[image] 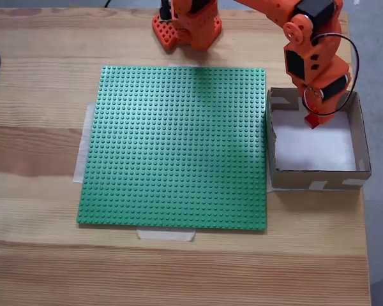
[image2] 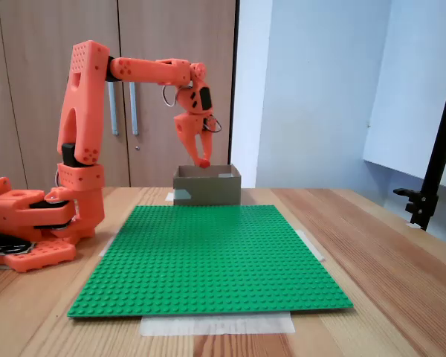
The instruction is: Pick the red lego block and put it in the box.
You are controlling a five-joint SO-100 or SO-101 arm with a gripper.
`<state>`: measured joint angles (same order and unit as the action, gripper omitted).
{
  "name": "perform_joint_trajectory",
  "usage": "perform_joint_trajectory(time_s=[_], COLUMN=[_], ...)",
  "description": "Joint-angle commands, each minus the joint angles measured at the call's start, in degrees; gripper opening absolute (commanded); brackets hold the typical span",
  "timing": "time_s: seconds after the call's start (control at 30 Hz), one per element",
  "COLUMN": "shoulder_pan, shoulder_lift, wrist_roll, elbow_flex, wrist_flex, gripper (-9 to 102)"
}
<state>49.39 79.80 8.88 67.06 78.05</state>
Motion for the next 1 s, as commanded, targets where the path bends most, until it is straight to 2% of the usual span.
perform_joint_trajectory(time_s=[0.0, 0.43, 0.97], shoulder_pan=[-0.5, -1.0, -8.4], shoulder_lift=[1.4, 7.9, 37.3], wrist_roll=[0.6, -0.1, -5.6], elbow_flex=[-0.5, 3.9, 27.9], wrist_flex=[-0.3, -1.9, -6.9], gripper=[14, 17, 2])
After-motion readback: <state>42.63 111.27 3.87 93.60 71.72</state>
